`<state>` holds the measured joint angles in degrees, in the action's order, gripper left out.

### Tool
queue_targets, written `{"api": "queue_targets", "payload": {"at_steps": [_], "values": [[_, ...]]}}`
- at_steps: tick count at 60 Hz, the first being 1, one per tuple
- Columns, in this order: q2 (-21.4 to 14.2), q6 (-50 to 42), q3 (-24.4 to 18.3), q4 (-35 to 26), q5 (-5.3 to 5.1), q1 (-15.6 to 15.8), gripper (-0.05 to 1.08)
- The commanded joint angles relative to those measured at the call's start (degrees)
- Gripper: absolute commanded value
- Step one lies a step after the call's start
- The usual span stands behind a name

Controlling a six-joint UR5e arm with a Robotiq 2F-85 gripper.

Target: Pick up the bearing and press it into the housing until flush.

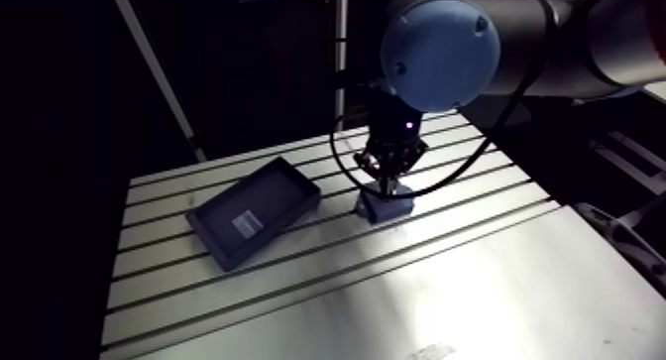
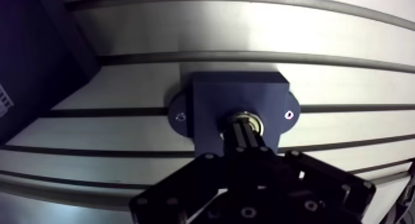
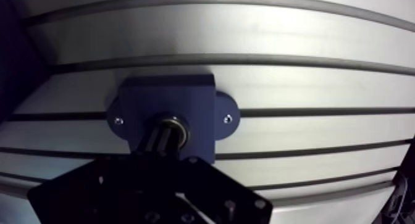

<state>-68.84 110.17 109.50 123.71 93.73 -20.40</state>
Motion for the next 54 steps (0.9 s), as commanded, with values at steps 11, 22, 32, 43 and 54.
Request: {"api": "queue_targets", "payload": {"at_steps": [11,22,32,43,54], "values": [[0.2,0.0,0.1,0.0,0.09,0.0,1.08],[0.2,0.0,0.4,0.1,0.09,0.0,1.08],[0.2,0.0,0.5,0.2,0.44,0.0,1.08],[0.1,0.0,0.5,0.2,0.44,0.0,1.08],[-0.1,0.0,0.6,0.1,0.44,0.0,1.08]]}}
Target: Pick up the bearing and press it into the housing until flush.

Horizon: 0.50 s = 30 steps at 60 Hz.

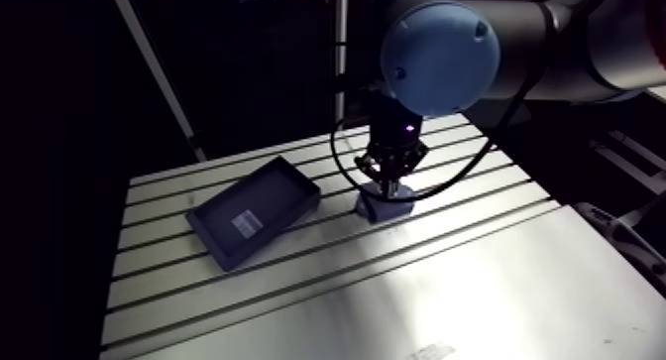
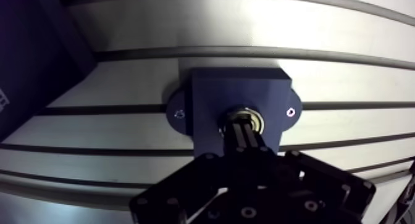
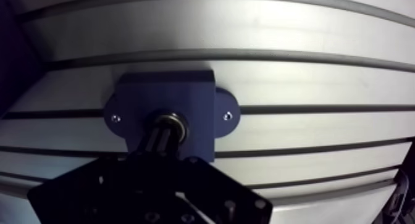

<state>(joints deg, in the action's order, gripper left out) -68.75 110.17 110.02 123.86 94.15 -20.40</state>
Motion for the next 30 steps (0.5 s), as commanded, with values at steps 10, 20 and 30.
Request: {"api": "queue_targets", "payload": {"at_steps": [10,20,30], "values": [[-0.1,0.0,0.2,-0.1,0.03,0.0,1.08],[0.0,0.0,0.2,0.0,0.03,0.0,1.08],[0.1,0.0,0.2,0.0,0.03,0.0,1.08]]}}
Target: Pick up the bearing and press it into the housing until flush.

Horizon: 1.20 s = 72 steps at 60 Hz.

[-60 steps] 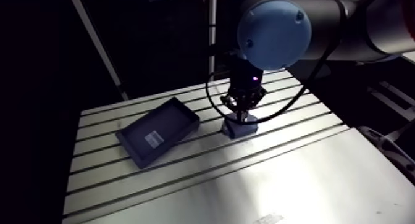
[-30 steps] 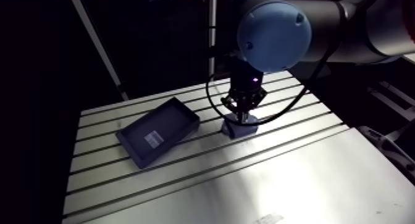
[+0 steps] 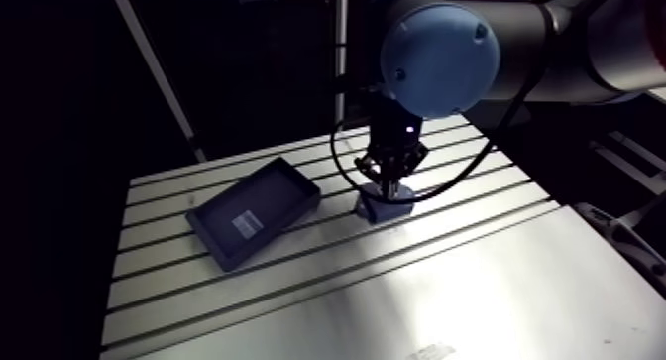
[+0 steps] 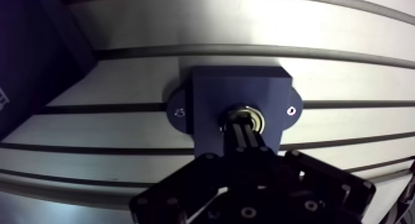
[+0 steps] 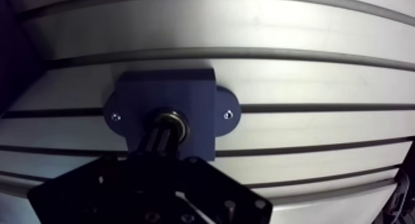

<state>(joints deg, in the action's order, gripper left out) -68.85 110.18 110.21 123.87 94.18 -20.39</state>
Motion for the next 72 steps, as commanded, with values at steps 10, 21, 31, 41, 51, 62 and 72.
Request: {"api": "queue_targets", "payload": {"at_steps": [10,21,31,41,51,62,72], "values": [[0.2,0.0,0.1,0.1,0.0,0.0,1.08],[0.3,0.0,0.1,0.1,0.0,0.0,1.08],[0.3,0.0,0.2,0.1,0.0,0.0,1.08],[0.3,0.0,0.1,0.1,0.0,0.0,1.08],[0.7,0.1,0.2,0.1,0.0,0.0,1.08],[0.8,0.1,0.1,0.1,0.0,0.0,1.08],[0.9,0.1,0.0,0.1,0.0,0.0,1.08]]}}
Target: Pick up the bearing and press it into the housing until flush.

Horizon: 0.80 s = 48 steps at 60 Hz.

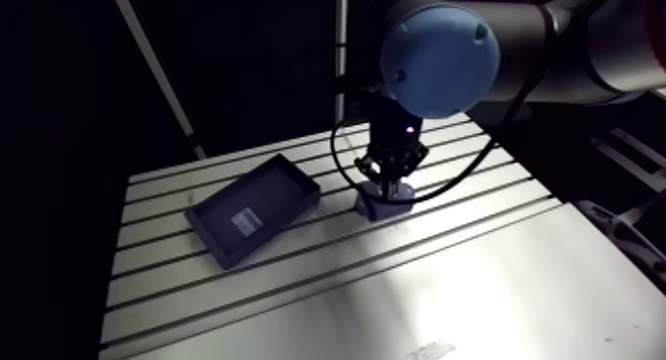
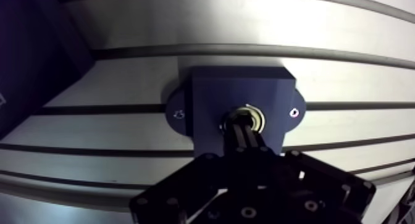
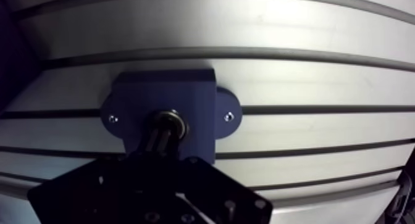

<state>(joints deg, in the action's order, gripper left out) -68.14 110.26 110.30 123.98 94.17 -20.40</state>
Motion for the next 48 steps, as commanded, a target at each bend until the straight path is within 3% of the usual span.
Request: {"api": "queue_targets", "payload": {"at_steps": [1,24,37,42,48], "values": [[0.2,0.0,-0.1,0.0,0.0,0.0,1.08],[-0.7,0.2,-0.2,-0.3,-0.07,-0.1,1.08],[-3.4,0.2,-0.3,-1.1,0.0,0.0,1.08],[-4.3,0.3,-0.2,-1.8,1.08,0.0,1.08],[-5.5,0.3,-0.1,-2.0,1.41,0.0,1.08]]}}
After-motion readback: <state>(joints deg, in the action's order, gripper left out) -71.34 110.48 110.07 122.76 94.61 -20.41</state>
